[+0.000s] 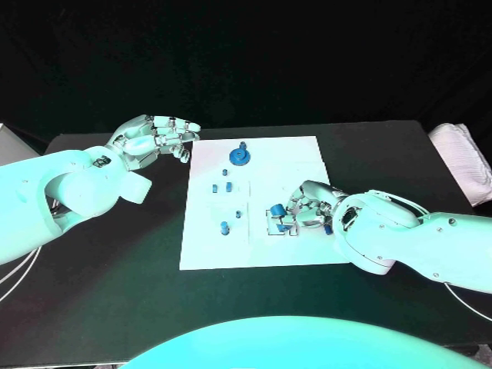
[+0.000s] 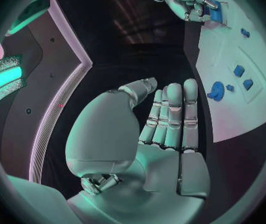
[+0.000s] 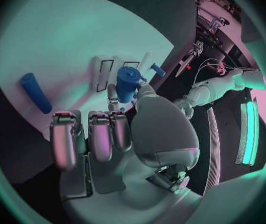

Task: Assemble the parts on the task board

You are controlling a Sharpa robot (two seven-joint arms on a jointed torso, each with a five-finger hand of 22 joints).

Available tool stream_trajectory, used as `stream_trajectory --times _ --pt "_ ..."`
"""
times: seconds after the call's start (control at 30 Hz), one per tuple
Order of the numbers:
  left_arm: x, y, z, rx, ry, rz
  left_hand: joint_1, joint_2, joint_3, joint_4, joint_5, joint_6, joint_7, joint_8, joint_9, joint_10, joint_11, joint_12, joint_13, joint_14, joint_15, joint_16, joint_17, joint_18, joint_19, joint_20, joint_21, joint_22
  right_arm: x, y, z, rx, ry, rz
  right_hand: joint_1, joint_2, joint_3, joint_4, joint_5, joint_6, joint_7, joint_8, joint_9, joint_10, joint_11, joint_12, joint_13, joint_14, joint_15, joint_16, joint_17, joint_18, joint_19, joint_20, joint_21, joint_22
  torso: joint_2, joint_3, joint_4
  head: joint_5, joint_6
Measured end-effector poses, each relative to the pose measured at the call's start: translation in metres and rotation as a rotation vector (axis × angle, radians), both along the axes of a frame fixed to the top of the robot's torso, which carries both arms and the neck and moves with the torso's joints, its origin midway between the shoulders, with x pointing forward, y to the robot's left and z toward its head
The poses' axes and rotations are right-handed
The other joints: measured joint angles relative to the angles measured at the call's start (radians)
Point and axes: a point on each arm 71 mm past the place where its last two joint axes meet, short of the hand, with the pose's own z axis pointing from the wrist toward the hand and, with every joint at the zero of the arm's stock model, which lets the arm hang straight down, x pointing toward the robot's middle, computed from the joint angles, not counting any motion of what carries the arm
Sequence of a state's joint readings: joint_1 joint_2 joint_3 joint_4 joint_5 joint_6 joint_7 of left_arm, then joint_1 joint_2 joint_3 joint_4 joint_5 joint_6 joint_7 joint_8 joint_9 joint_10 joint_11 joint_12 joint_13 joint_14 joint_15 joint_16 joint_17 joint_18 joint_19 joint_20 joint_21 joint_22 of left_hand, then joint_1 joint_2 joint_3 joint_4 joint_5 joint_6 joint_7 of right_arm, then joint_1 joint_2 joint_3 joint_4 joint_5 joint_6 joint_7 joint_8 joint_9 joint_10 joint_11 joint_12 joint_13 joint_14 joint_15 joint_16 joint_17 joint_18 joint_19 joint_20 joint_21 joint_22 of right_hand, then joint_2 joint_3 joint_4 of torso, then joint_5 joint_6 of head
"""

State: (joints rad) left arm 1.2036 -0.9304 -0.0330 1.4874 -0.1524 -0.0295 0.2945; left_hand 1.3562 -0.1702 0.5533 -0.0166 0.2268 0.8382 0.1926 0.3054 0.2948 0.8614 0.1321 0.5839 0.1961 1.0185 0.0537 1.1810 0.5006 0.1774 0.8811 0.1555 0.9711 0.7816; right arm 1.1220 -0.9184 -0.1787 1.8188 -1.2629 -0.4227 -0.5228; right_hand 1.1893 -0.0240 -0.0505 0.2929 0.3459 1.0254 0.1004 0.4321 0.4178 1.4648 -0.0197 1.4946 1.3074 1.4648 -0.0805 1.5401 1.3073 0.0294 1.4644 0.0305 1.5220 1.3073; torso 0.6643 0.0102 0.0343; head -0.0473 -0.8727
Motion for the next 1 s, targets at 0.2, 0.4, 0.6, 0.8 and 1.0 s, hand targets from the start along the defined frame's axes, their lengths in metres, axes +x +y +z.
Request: stream_trajectory --times 0.2,0.4,0.6,0.8,1.0 --pt "-0.0001 0.0 -0.0001 0.001 0.001 0.0 0.0 0.0 0.0 0.0 0.0 0.0 0.0 0.0 0.0 0.0 0.0 0.0 0.0 0.0 0.0 0.0 0.0 0.0 0.0 0.0 0.0 0.0 -0.0009 0.0012 -0.0003 -0.001 0.002 0.005 0.0 0.0 0.0 0.0 -0.006 0.001 -0.001 0.0 0.005 0.0 0.0 0.0 0.0 0.0 0.0 0.0 0.0 0.0 0.0 0.0 0.0 0.0 0.0 -0.0002 -0.0001 0.001 0.0" --pt "-0.0002 0.001 -0.0001 0.002 0.002 0.001 0.0 0.0 0.0 0.0 0.0 0.0 0.0 0.0 0.0 0.0 0.0 0.0 0.0 0.0 0.0 0.0 0.0 0.0 0.0 0.0 0.0 0.0 -0.0036 0.003 -0.0004 0.003 0.005 0.013 -0.003 -0.003 0.0 0.0 -0.006 0.002 -0.003 0.0 0.005 0.0 0.0 0.0 0.0 0.0 0.0 0.0 0.0 0.0 0.0 0.0 0.006 0.001 -0.001 -0.0001 0.0003 0.003 0.0" --pt "-0.0002 0.0012 -0.0002 0.002 0.003 0.001 0.0 0.0 0.0 0.0 0.0 0.0 0.0 0.0 0.0 0.0 0.0 0.0 0.0 0.0 0.0 0.0 0.0 0.0 0.0 0.0 0.0 0.0 -0.0041 0.003 -0.0008 0.004 0.006 0.014 -0.005 -0.005 0.0 0.0 -0.007 0.006 -0.006 -0.001 0.005 0.0 0.0 0.0 0.0 0.0 0.0 0.0 0.0 0.0 0.0 0.0 0.006 0.001 -0.001 0.0 -0.0008 0.005 0.0" --pt "-0.0002 0.0012 -0.0002 0.003 0.004 0.0 0.0 0.0 0.0 0.0 0.0 0.0 0.0 0.0 0.0 0.0 0.0 0.0 0.0 0.0 0.0 0.0 0.0 0.0 0.0 0.0 0.0 0.0 -0.0018 0.0012 -0.0016 -0.002 0.0 0.009 -0.007 -0.007 0.0 0.0 -0.008 0.009 -0.01 -0.001 0.005 0.0 0.0 0.0 0.0 0.0 0.0 0.001 0.001 0.0 0.0 0.0 0.006 0.001 -0.001 0.0 -0.0001 0.003 0.0" --pt "-0.0002 0.0013 -0.0003 0.004 0.005 0.0 0.0 0.0 0.0 0.0 0.0 0.0 0.0 0.0 0.0 0.0 0.0 0.0 0.0 0.0 0.0 0.0 0.0 0.0 0.0 0.0 0.0 0.0 0.0011 0.0003 -0.0024 -0.008 -0.007 0.005 -0.038 0.004 -0.019 0.0 -0.077 0.021 -0.021 0.012 0.005 0.0 0.0 0.0 0.0 0.0 0.0 0.004 0.001 -0.015 0.0 0.0 0.01 0.001 0.0 0.0 0.0006 0.002 0.0"
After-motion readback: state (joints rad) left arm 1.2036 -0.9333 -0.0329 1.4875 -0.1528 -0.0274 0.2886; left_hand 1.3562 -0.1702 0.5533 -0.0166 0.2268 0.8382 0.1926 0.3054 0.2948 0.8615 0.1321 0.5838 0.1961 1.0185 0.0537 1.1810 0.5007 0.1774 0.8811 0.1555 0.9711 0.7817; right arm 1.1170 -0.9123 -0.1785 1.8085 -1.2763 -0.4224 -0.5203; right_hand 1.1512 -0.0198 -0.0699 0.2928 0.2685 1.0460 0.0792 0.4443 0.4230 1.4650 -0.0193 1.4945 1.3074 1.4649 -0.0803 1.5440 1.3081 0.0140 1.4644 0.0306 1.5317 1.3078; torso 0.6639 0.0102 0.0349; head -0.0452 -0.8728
